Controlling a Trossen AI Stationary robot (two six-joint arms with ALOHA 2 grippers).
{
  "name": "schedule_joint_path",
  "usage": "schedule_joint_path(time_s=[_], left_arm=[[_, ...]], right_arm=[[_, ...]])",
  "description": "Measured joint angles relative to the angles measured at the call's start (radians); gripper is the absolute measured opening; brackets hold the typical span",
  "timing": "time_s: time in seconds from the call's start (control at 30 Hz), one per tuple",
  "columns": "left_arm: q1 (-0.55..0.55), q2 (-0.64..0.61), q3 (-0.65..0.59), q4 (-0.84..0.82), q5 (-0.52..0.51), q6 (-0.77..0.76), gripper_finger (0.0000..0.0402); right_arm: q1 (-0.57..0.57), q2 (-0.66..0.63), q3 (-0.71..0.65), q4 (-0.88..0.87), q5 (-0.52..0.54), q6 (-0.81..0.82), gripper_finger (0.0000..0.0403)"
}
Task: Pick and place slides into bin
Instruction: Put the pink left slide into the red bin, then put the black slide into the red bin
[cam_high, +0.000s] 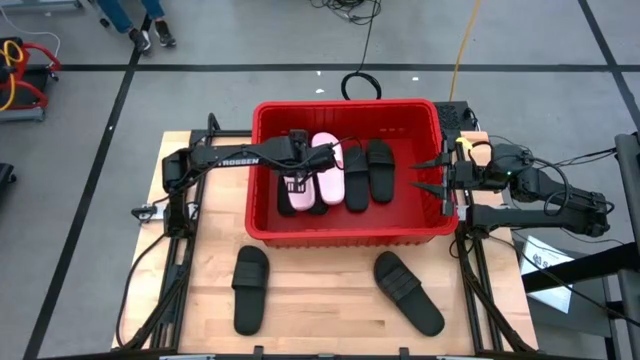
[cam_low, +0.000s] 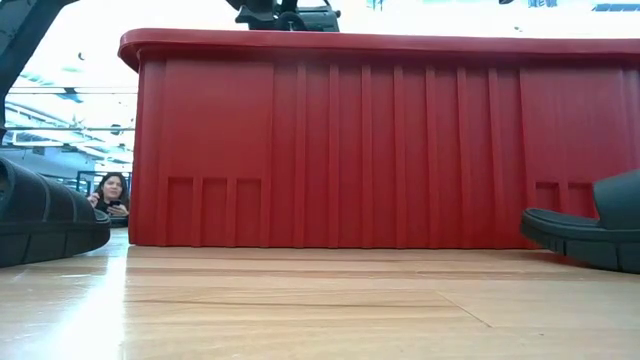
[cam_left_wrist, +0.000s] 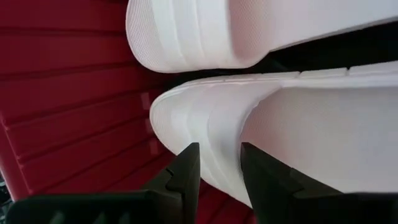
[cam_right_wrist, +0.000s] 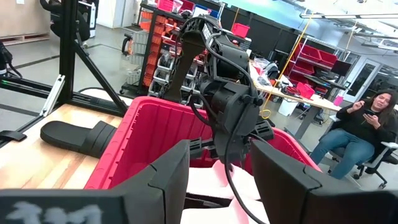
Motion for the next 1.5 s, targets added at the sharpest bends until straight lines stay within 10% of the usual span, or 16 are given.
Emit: schedule_joint_path(time_s=[0.9, 1.5], left_arm=[[-0.237, -0.365, 0.000, -0.014, -0.003, -0.366, 0.0118], [-0.550, -0.426, 0.000, -0.138, -0.024, -0.887, 0.0118]], right_arm=[[0.000, 0.000, 0.000, -0.010, -0.009, 0.000, 0.0160], [0.000, -0.067, 0.000, -0.164, -0.486, 0.127, 0.0062]])
